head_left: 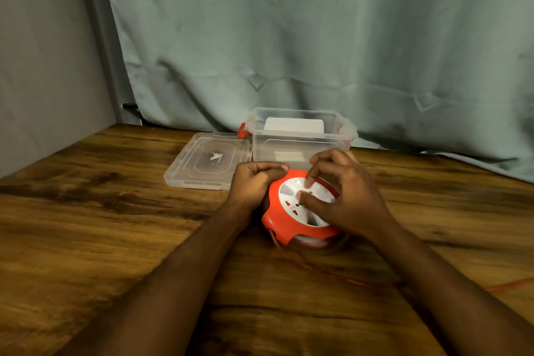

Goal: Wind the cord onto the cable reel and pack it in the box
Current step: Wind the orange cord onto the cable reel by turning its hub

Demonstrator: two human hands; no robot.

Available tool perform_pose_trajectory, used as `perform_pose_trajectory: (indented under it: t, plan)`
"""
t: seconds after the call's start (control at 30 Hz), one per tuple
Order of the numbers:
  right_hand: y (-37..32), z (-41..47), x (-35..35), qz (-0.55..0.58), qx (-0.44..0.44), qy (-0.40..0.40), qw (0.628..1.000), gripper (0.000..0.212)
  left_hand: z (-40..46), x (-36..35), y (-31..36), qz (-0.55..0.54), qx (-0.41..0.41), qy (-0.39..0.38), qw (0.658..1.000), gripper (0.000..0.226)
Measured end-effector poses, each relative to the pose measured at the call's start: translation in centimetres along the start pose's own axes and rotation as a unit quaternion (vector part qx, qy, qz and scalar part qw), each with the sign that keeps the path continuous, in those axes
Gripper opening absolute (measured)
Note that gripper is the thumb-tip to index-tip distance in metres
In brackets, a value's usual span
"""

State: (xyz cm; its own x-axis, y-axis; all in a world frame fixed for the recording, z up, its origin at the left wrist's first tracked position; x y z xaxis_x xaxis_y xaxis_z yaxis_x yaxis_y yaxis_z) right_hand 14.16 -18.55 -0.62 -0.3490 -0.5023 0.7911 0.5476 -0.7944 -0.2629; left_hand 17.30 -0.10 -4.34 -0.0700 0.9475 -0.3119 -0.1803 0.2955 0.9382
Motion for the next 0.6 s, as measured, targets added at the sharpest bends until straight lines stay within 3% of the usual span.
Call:
perform_pose_trajectory:
  t: [0.1, 0.23, 0.6]
  plan:
    - [0.12, -0.31, 0.08, 0.086, 0.108, -0.101, 0.985, 0.039, 0.07, 0.18, 0.00, -0.016, 0.003, -0.004, 1.000, 0.017]
    - [0.34, -0.14, 0.03, 0.045, 0.116, -0.164, 0.979, 0.051, -0.19, 0.13, 0.21, -0.022, 0.005, -0.026, 0.999, 0.015]
    - [0.19, -0.02, 0.50, 0.055, 0.098, -0.190, 0.975, 0.056, -0.19, -0.07, 0.16, -0.023, -0.012, -0.032, 0.999, 0.012]
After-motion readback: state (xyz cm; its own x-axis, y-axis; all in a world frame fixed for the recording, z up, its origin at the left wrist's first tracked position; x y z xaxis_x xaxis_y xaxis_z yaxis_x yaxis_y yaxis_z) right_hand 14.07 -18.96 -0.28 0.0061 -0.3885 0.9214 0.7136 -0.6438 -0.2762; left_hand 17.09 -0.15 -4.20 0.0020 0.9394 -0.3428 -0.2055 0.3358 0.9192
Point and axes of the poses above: each hand's wrist, its own z-axis towards the middle knuckle, its own x-axis out of the back of the hand, y = z × x, the point moved 3 cm from there along z, towards the middle knuckle, and after that the axes turned 8 degrees about -z, right-handed, at the moved point
